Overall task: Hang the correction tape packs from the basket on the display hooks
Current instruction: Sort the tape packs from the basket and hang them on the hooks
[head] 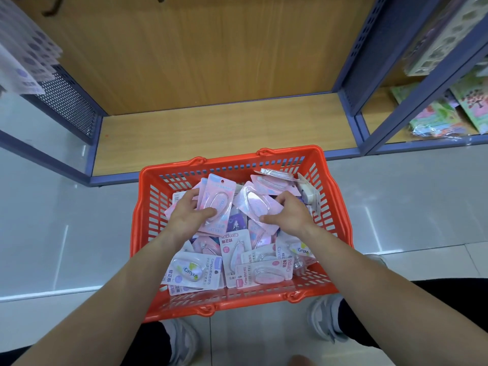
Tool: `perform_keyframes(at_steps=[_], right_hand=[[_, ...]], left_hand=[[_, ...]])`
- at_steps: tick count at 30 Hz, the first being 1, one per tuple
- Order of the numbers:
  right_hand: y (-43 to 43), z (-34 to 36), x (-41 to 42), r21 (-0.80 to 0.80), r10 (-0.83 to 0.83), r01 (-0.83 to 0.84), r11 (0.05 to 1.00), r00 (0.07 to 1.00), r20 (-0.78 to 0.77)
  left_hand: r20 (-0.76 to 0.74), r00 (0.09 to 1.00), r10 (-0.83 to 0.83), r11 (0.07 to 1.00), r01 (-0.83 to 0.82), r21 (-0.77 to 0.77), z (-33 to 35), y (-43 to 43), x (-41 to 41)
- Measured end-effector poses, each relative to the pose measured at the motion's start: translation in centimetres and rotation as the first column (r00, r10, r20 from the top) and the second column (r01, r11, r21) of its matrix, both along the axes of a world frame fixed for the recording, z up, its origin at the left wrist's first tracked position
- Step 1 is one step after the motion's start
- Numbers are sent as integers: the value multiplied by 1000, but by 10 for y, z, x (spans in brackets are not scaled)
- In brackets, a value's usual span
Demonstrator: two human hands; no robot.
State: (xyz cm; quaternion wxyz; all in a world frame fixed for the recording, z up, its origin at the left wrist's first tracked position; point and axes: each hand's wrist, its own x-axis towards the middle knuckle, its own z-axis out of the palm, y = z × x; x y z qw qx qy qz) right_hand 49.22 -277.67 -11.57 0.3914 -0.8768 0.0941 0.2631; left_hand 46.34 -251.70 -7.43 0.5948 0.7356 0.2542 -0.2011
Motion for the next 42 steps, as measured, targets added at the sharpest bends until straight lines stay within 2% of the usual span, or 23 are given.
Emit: perform_keyframes(at_steps=[3,6,9,12,16,18,22,24,26,28,29,32,35,39,42], right_hand=[[-10,18,2,243,-88,87,966,996,-5],[-22,37,8,409,-85,83,909,996,-14],[-28,51,14,480,-24,51,876,998,-62],[-19,58,15,591,-42,113,799,990,-133],[2,56,12,596,-95,175,784,982,-164],[10,55,11,585,-113,184,789,981,-156],[23,45,7,504,-87,118,856,993,-86],[20,34,7,390,-104,93,916,995,6],[4,21,10,140,-99,73,988,976,193],[-16,9,13,-144,70,-16,990,923,378],[-23,4,15,-215,139,-58,975,914,382],[-22,1,15,-304,219,-132,944,936,276],[-9,5,14,-419,357,-249,873,912,203],[2,4,5,-341,338,-274,899,930,144],[9,-2,-4,-360,354,-280,890,922,159]], left_hand=[[25,999,33,999,-32,-21,2,4,1],[35,998,58,997,-56,-62,6,6,4],[34,999,27,993,-23,-117,14,3,7],[36,999,-41,983,47,-178,17,-8,7],[31,996,-87,970,92,-227,20,-21,2],[36,995,-93,974,98,-205,21,-24,0],[47,993,-110,984,115,-138,11,-24,-3],[30,996,-80,992,82,-95,6,-19,-4],[15,999,-32,998,33,-50,1,-13,-2],[10,1000,10,1000,-10,-20,-3,-7,0],[8,1000,21,1000,-21,-14,-5,-4,0],[-3,1000,21,1000,-21,-3,-12,-2,0],[-16,1000,2,1000,-1,5,-18,-5,0],[-15,1000,-5,1000,6,10,-20,-7,2],[-14,1000,-10,1000,10,7,-20,-6,2]])
